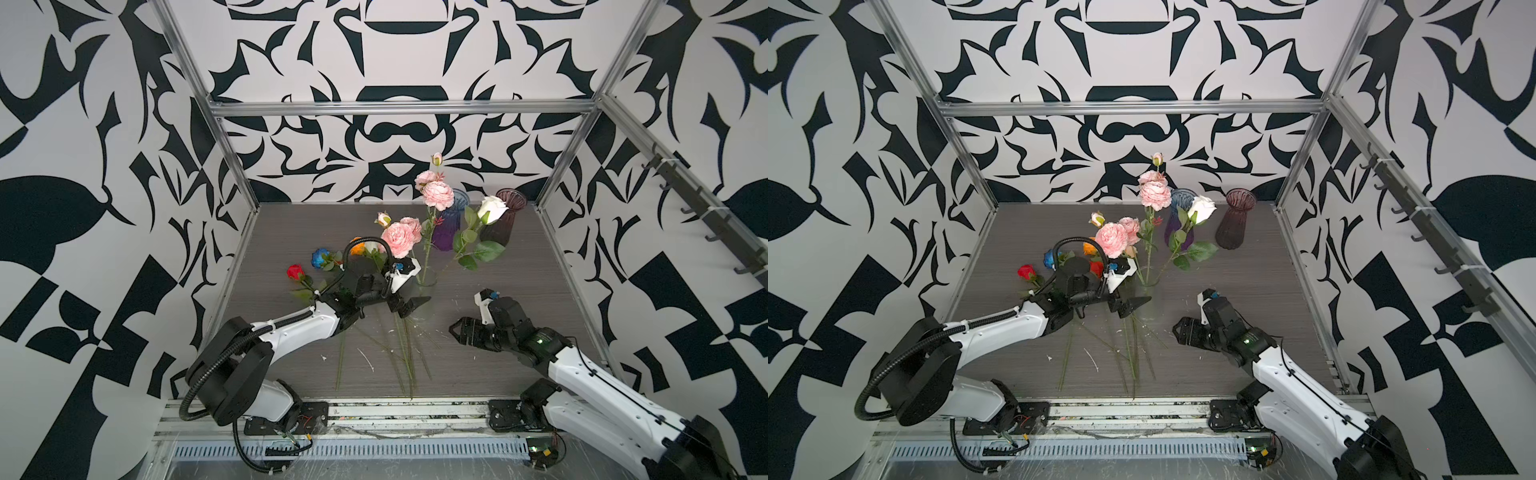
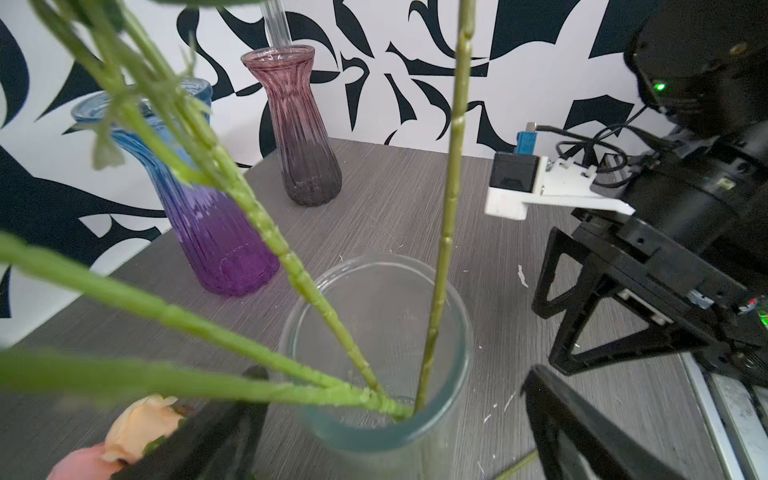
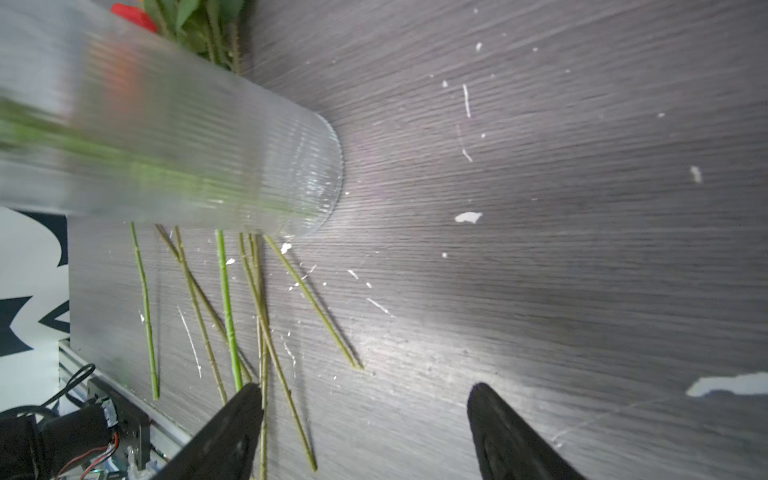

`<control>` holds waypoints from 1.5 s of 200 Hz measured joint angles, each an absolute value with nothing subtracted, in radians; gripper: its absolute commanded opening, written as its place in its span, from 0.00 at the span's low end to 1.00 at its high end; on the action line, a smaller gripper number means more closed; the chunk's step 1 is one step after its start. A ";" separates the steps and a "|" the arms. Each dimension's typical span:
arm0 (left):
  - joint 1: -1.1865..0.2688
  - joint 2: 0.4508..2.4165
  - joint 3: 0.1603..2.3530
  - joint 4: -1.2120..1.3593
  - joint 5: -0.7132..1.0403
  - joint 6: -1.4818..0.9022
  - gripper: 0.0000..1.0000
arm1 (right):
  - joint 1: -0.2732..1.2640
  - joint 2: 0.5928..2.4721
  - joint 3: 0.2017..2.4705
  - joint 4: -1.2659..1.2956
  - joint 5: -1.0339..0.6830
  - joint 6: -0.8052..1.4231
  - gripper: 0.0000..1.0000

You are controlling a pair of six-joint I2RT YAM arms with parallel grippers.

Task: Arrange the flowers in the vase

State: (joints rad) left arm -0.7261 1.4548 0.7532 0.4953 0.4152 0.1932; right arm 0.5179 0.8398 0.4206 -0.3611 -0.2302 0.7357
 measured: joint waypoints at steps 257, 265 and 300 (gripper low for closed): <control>-0.655 1.814 1.002 0.649 0.547 0.184 0.50 | 0.432 0.841 0.383 -0.297 -0.346 0.738 0.80; -0.642 1.843 1.031 0.661 0.549 0.184 0.50 | 0.431 0.839 0.383 -0.297 -0.346 0.738 0.80; -0.579 1.957 1.159 0.689 0.566 0.196 0.48 | 0.425 0.837 0.382 -0.295 -0.350 0.738 0.80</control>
